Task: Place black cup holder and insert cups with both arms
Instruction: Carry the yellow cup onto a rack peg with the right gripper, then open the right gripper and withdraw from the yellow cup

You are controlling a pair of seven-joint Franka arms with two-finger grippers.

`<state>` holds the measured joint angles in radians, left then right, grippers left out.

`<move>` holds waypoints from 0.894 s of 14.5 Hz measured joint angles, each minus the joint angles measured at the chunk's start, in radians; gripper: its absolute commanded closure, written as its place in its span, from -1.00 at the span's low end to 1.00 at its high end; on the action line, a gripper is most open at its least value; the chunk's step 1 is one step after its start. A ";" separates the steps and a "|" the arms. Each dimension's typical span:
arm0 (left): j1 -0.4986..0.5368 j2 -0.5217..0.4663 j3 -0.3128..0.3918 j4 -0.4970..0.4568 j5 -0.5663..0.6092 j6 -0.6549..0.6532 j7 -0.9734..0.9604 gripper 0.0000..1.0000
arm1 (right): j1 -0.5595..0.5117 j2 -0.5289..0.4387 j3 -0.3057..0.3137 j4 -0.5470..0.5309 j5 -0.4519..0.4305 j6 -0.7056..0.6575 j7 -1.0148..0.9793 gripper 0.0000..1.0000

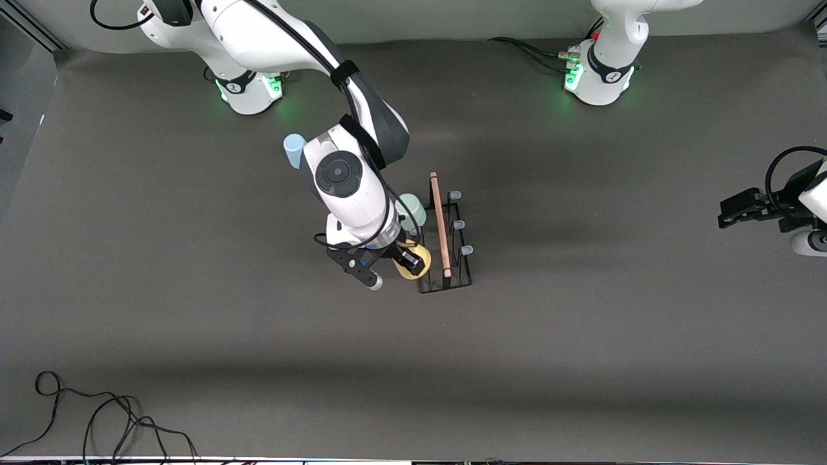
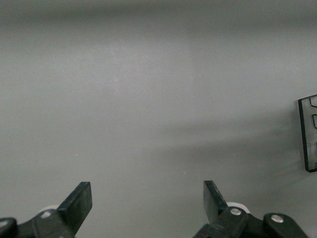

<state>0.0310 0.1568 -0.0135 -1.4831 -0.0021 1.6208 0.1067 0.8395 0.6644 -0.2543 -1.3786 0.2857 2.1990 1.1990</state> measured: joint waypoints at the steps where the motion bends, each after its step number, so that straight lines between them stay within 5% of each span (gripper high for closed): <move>1: 0.000 0.000 0.000 0.000 0.000 0.000 0.000 -1.00 | 0.001 0.002 0.000 0.000 0.000 -0.001 0.001 0.23; 5: 0.000 0.000 0.000 0.000 0.000 0.000 0.000 -1.00 | 0.005 0.027 0.001 0.004 0.000 0.000 0.003 -0.67; 13: 0.000 0.000 0.000 0.000 0.000 0.000 0.000 -1.00 | -0.002 0.027 -0.008 0.018 -0.001 -0.004 0.003 -0.77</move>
<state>0.0310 0.1568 -0.0135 -1.4831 -0.0020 1.6208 0.1066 0.8373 0.6915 -0.2623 -1.3609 0.2844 2.1952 1.2025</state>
